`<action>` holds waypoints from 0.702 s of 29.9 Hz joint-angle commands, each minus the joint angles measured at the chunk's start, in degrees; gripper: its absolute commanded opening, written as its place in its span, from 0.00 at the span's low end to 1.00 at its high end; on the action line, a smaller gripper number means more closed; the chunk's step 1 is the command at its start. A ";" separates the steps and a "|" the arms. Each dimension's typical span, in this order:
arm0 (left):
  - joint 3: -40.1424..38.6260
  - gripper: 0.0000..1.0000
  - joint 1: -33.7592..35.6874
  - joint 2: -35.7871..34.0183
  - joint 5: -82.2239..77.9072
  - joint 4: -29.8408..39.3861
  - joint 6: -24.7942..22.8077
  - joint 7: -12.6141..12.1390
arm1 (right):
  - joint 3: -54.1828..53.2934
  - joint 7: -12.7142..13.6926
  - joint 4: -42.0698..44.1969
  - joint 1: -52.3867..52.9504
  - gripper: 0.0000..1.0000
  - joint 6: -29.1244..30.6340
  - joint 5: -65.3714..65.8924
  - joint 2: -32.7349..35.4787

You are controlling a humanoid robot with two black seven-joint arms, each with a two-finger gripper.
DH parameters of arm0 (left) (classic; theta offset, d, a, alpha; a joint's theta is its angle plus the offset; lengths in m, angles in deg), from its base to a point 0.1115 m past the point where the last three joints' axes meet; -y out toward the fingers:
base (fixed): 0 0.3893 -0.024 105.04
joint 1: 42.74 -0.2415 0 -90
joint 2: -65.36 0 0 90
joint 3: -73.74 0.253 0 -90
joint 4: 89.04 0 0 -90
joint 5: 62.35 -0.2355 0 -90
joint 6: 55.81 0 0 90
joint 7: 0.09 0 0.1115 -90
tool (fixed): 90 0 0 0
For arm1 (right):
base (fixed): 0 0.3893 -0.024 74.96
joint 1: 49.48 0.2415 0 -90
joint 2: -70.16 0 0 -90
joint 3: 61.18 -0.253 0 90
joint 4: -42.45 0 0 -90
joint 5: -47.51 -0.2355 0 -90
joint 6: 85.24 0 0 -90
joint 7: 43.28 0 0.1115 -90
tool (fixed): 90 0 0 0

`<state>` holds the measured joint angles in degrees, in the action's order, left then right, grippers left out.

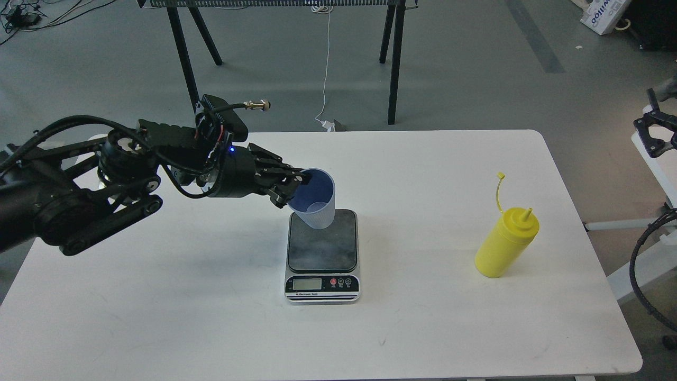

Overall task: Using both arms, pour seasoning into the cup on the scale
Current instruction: 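Carry the cup over the scale and lower it onto the scale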

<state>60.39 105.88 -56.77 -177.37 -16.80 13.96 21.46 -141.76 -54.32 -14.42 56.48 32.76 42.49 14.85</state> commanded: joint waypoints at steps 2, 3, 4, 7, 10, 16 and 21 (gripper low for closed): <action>3.24 0.07 -0.35 4.35 -2.66 -3.34 -0.25 -0.46 | -0.36 0.05 -0.17 -0.05 1.00 0.00 -0.08 0.65; 3.86 0.08 -0.35 4.53 -2.75 -3.43 -0.25 -0.46 | -0.36 0.05 -0.17 -0.05 1.00 0.00 -0.08 0.65; 4.21 0.09 -0.44 4.62 -2.75 -3.60 -0.25 -0.54 | -0.36 0.05 -0.25 -0.05 1.00 0.00 -0.08 0.65; 4.48 0.11 -0.70 4.71 -2.75 -4.65 -0.25 -0.54 | -0.36 0.05 -0.34 -0.23 1.00 0.00 -0.08 0.65; 4.48 0.22 -0.71 5.14 -2.75 -5.36 -0.17 -0.63 | -0.27 0.05 -0.95 -0.23 1.00 0.00 -0.08 0.56; 3.60 0.69 -0.62 5.50 -1.87 -5.27 0.45 -0.63 | -0.36 0.05 -1.13 -0.32 1.00 0.00 -0.08 0.64; 2.46 0.73 -0.36 4.88 1.89 -5.01 1.32 -0.63 | -0.45 0.05 -1.40 -1.46 1.00 0.00 -0.08 0.73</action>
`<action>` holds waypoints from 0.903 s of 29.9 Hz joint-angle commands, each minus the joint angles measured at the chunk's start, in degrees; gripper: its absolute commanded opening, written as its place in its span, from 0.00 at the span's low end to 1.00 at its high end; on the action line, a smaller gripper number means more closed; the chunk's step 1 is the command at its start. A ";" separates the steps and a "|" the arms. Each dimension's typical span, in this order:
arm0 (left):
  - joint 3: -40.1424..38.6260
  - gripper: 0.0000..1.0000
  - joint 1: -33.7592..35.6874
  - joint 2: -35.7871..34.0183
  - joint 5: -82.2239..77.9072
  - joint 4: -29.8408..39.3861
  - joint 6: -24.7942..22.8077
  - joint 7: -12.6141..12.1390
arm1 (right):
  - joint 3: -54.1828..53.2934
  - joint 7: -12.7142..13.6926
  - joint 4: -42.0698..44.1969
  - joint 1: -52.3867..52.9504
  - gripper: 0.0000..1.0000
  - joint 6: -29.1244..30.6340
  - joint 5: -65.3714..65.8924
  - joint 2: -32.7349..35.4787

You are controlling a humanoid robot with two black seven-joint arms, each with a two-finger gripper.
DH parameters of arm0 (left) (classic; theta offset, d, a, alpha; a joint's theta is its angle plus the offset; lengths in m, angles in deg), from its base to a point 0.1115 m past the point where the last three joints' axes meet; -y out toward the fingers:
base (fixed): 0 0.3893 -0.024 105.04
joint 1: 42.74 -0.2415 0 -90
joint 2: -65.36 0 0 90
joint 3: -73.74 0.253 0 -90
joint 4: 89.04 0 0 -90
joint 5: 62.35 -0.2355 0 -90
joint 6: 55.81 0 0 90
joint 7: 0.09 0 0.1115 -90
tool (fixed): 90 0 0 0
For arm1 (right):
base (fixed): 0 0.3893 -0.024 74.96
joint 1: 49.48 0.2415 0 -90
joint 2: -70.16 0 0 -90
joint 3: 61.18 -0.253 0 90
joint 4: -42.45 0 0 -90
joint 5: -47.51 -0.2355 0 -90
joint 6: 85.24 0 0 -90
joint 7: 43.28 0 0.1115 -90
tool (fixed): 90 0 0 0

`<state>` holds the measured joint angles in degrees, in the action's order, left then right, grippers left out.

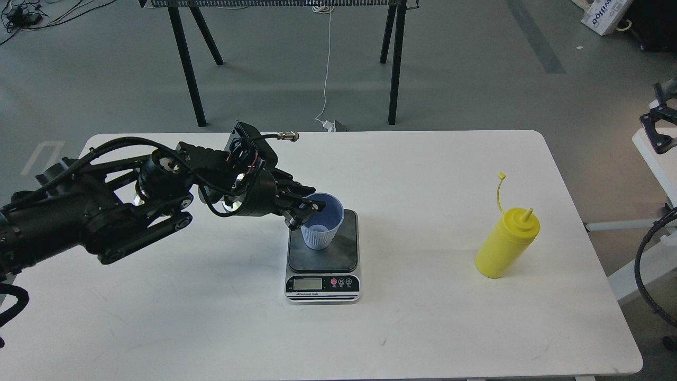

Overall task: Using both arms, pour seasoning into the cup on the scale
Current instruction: 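Carry the cup over the scale and lower it onto the scale, then open the left gripper and withdraw it away from the cup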

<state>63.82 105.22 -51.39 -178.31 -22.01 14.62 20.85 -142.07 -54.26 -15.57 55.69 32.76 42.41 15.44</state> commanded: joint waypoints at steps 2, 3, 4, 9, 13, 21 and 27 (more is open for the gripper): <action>-4.91 0.77 0.39 -0.85 7.56 0.46 1.64 0.07 | -1.10 0.08 -1.73 -2.15 1.00 0.00 -0.09 0.66; -7.89 0.79 0.39 -1.11 11.24 0.46 1.90 0.07 | -2.06 0.08 -3.04 -3.81 1.00 0.00 -0.17 1.19; -10.79 0.81 0.22 -1.37 15.72 0.46 1.91 0.07 | -2.94 0.08 -4.71 -6.18 1.00 0.00 -0.26 1.28; -17.32 0.91 0.13 -0.94 38.57 0.46 2.34 0.24 | -6.81 -0.09 -14.47 -20.59 1.00 0.00 -0.96 -0.29; -19.17 0.97 -0.05 -0.94 58.78 -1.99 5.33 0.25 | -8.40 -0.09 -19.66 -30.18 0.99 0.00 -1.58 -3.28; -20.84 1.00 -0.40 -1.38 106.94 -14.11 1.39 0.51 | -4.90 0.08 -21.52 -41.36 0.99 0.00 -1.93 -9.69; -25.49 1.00 -5.75 -1.38 113.41 -17.29 -3.02 0.60 | 3.28 0.26 -21.60 -41.27 0.99 0.00 -4.66 -16.37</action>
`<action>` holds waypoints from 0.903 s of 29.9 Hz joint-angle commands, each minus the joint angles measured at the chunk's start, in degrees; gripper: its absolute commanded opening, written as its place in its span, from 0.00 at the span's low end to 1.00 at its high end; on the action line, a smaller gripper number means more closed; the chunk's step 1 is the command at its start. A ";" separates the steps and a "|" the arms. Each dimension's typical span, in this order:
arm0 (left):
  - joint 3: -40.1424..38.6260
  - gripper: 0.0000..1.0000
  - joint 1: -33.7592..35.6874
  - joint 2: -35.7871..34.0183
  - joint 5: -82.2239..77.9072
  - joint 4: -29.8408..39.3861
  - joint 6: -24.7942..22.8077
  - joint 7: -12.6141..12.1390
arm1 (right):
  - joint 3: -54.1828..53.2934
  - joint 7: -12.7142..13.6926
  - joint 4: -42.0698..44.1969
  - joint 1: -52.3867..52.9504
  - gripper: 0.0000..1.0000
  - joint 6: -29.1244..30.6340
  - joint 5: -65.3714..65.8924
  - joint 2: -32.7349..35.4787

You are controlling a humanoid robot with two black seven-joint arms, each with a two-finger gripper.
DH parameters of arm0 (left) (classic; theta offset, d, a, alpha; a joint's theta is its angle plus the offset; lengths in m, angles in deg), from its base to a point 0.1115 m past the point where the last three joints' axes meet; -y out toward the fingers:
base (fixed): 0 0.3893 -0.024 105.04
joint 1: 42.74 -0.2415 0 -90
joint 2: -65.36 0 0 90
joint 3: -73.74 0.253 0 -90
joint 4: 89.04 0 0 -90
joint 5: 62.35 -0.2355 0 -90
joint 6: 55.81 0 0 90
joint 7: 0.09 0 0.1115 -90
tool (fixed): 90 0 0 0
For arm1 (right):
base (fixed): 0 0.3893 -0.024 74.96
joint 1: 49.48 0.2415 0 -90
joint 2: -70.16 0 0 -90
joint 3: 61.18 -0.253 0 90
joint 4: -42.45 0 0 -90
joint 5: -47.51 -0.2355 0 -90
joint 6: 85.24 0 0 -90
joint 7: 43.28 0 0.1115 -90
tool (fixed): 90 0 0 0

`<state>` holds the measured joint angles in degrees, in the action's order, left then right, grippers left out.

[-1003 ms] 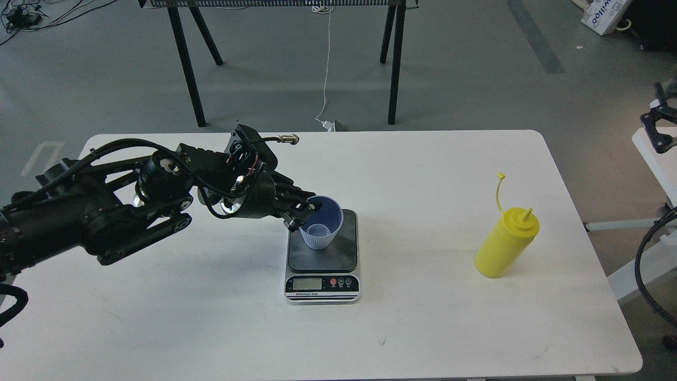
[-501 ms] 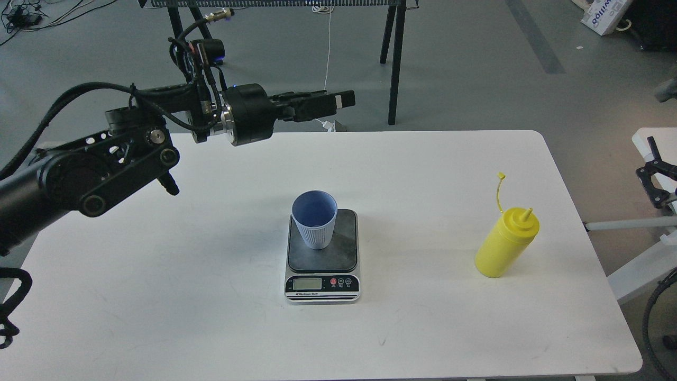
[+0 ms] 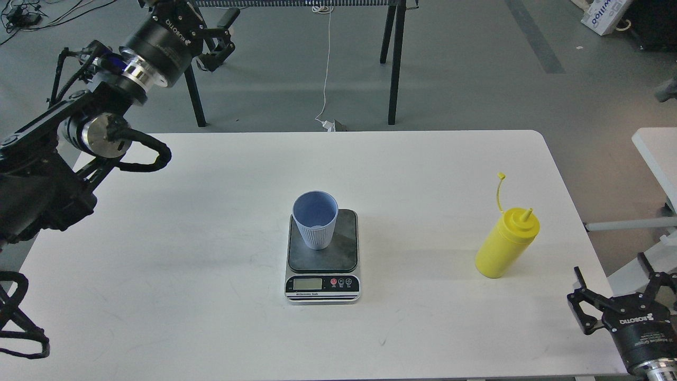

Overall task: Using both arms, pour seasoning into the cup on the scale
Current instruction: 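Open the left gripper and withdraw it away from the cup, then move the right gripper to the yellow squeeze bottle and grasp it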

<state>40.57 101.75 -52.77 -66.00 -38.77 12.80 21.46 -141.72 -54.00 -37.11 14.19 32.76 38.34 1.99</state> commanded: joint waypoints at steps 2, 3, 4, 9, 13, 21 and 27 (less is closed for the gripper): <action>-2.60 1.00 -2.99 -0.08 1.10 -0.53 -1.11 0.07 | 3.81 0.00 -0.07 0.76 0.99 0.00 -0.59 -5.81; -2.60 1.00 -3.16 -0.25 1.10 -0.53 -1.03 0.08 | 4.25 0.00 -0.07 0.93 0.99 0.00 -0.59 -7.57; -2.52 1.00 -3.25 -0.51 1.10 -0.53 -1.03 0.08 | 4.69 0.00 0.02 1.28 0.99 0.00 -0.59 -9.06; -2.69 1.00 -3.52 -0.87 1.10 -0.53 -0.85 0.08 | 9.69 -0.53 5.01 4.71 0.96 0.00 -0.24 -14.17; -2.87 1.00 -3.43 -0.87 1.10 -0.44 -0.76 0.08 | 11.11 -0.62 7.93 7.87 0.96 0.00 -0.24 -16.55; -3.04 1.00 -3.69 -2.10 1.10 -0.27 -0.85 0.08 | 10.14 -0.53 11.26 12.62 0.96 0.00 -0.94 -16.72; -3.04 1.00 -3.60 -3.15 1.10 -0.18 -0.85 -0.01 | 10.05 -0.53 12.84 14.99 0.95 0.00 -1.12 -16.72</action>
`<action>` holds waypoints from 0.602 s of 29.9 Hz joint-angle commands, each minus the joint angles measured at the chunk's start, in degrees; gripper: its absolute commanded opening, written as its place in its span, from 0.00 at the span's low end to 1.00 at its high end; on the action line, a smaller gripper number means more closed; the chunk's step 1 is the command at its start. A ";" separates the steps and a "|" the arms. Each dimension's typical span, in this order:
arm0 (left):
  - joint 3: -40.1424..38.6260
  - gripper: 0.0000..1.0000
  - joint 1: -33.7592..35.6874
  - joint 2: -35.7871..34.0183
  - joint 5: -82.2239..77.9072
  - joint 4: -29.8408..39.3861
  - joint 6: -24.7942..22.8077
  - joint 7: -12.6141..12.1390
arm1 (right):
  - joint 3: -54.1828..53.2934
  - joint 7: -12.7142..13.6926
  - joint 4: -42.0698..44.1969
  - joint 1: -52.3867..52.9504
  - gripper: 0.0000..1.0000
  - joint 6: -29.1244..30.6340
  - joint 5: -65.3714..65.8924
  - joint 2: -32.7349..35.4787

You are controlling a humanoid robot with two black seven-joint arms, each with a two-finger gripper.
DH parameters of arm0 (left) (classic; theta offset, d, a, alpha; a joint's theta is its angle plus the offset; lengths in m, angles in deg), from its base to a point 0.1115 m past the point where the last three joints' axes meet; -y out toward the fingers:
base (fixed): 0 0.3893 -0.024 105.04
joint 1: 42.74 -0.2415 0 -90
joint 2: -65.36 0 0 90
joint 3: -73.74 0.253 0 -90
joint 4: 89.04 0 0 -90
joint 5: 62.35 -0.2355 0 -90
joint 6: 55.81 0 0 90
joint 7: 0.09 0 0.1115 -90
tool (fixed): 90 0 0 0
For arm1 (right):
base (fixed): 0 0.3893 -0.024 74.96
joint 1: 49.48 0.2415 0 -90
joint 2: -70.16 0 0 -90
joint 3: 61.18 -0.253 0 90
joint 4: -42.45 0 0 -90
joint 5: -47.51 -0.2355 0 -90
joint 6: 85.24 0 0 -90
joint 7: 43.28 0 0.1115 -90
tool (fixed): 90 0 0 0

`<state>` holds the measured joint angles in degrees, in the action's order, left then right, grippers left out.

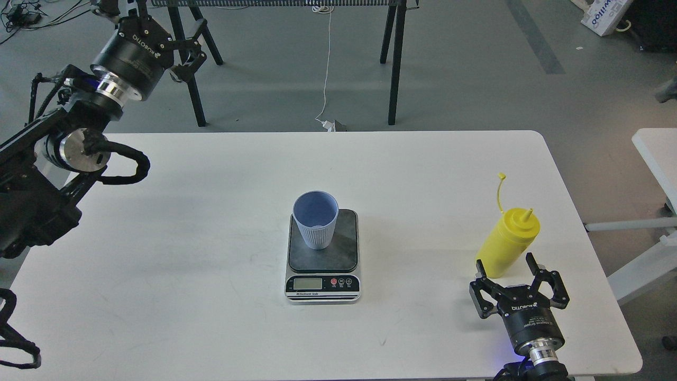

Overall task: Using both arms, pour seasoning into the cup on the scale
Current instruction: 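Move the right gripper to the yellow squeeze bottle and grasp it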

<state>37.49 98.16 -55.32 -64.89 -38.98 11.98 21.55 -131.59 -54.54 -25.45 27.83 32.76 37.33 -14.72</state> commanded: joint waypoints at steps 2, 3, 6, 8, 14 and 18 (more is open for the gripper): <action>0.04 1.00 -0.02 -0.87 -0.01 0.04 -0.02 -0.28 | -0.08 0.00 2.50 2.75 0.94 0.00 -0.46 -0.02; 0.04 1.00 -0.02 -0.96 -0.01 0.04 -0.02 -0.28 | -0.08 0.00 2.86 3.54 0.93 0.00 -0.55 -0.02; 0.04 1.00 -0.19 -2.10 -0.01 0.04 -0.11 -0.19 | 0.27 0.18 3.74 5.30 0.90 0.00 -0.55 -0.02; 0.04 1.00 -0.19 -2.45 -0.01 0.04 -0.20 -0.19 | 0.36 0.09 3.91 6.27 0.88 0.00 -0.64 -0.11; 0.04 1.00 -0.10 -2.89 -0.01 0.04 -0.02 0.07 | 0.36 -0.08 5.58 8.64 0.79 0.00 -0.64 -0.46; 0.04 1.00 -0.10 -2.98 -0.01 0.04 -0.02 0.08 | 0.18 -0.17 6.64 9.70 0.67 0.00 -0.64 -0.46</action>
<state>37.54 97.98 -58.19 -64.90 -38.94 11.90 21.59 -131.33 -54.65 -19.31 36.93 32.76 36.69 -15.17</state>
